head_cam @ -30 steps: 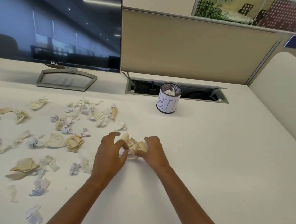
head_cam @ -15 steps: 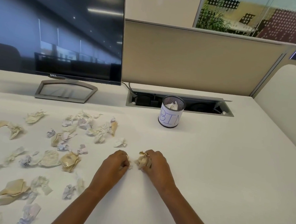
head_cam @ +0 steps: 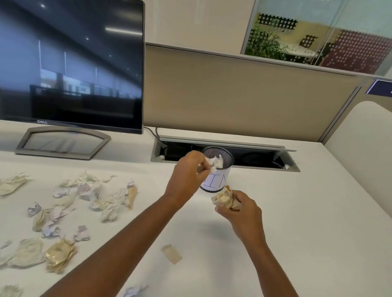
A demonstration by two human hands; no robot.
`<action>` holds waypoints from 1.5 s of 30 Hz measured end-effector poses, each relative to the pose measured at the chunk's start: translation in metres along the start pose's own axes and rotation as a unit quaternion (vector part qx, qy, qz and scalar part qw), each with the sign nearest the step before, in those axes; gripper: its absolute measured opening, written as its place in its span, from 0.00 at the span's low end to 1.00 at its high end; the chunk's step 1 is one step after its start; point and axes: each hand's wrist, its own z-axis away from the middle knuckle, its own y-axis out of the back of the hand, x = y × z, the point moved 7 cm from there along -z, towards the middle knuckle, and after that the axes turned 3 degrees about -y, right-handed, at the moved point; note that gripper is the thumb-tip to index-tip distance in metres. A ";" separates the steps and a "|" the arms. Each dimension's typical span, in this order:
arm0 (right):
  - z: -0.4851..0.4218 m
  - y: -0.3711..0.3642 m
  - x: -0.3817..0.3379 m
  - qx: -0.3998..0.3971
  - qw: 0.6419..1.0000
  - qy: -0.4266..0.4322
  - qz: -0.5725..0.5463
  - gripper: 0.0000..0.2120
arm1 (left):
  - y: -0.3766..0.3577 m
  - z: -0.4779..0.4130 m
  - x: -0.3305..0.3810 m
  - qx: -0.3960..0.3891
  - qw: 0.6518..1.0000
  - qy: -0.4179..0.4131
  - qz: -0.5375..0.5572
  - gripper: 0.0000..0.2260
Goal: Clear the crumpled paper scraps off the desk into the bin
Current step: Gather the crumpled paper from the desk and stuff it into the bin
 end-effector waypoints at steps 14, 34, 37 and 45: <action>-0.043 0.030 -0.006 0.043 0.999 0.008 0.009 0.10 | -0.042 -0.060 -0.009 -0.111 0.991 0.033 -0.072 0.17; -0.096 -0.029 -0.063 -0.061 0.960 0.057 0.268 0.15 | -0.044 0.043 -0.108 -0.159 0.946 0.159 -0.232 0.25; -0.080 -0.038 -0.053 -0.078 0.955 0.063 0.278 0.21 | -0.049 0.051 -0.122 -0.197 0.929 0.153 -0.272 0.25; -0.082 -0.057 -0.033 -0.076 0.869 0.109 0.476 0.34 | -0.057 0.053 -0.130 -0.231 0.905 0.141 -0.328 0.27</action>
